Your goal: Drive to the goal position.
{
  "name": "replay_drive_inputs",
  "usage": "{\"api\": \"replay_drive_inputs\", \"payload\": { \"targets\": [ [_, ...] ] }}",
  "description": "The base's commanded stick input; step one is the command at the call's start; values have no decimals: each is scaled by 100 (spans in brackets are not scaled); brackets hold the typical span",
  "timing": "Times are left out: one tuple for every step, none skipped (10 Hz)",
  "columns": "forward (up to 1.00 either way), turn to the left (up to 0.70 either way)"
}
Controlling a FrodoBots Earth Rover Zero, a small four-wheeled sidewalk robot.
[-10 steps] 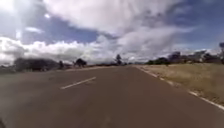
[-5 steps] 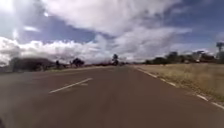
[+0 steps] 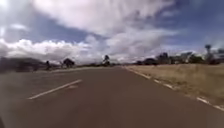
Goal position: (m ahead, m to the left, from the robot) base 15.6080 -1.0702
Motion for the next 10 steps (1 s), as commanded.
{"api": "replay_drive_inputs", "payload": {
  "targets": [
    [70,0],
    [70,0],
    [70,0],
    [70,0],
    [70,0],
    [70,0],
    [70,0],
    [70,0],
    [70,0],
    [70,0]
  ]
}}
